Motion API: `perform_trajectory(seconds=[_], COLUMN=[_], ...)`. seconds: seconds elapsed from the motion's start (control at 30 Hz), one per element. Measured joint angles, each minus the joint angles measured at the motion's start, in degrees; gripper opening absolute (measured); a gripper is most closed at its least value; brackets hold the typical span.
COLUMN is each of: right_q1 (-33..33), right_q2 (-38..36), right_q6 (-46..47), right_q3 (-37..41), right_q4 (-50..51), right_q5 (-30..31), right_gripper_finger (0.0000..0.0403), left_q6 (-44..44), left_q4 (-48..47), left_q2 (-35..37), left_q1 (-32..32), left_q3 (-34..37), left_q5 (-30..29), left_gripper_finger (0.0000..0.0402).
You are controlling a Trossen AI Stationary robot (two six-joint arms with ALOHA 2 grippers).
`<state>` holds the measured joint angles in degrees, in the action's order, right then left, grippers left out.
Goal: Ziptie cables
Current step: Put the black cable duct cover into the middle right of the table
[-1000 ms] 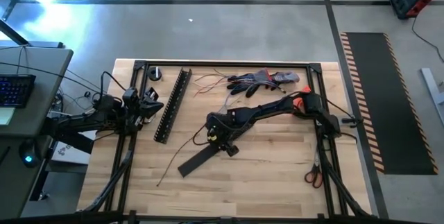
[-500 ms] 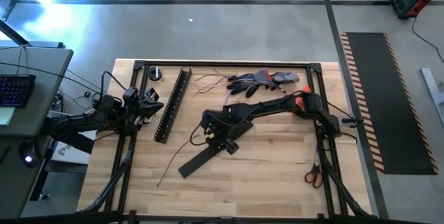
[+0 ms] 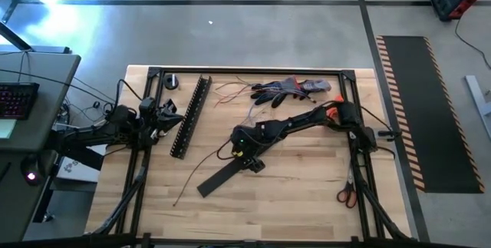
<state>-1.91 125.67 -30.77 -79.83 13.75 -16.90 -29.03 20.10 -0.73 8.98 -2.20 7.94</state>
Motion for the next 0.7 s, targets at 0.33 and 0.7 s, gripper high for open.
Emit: perform_trajectory(seconds=[0.33, 0.7], right_q1=[-0.10, -2.93], right_q2=[-0.81, -3.29], right_q6=[15.76, 26.10], right_q3=[16.49, 18.75], right_q4=[-24.66, -29.19], right_q5=[-0.19, 8.48], right_gripper_finger=[0.0253, 0.0209], left_q6=[-0.95, -2.37], left_q4=[-0.18, -0.15], left_q2=[-0.02, -0.02], left_q1=[-0.01, -0.01], left_q3=[0.00, 0.00], left_q5=[0.04, 0.02], left_gripper_finger=[0.0000, 0.0000])
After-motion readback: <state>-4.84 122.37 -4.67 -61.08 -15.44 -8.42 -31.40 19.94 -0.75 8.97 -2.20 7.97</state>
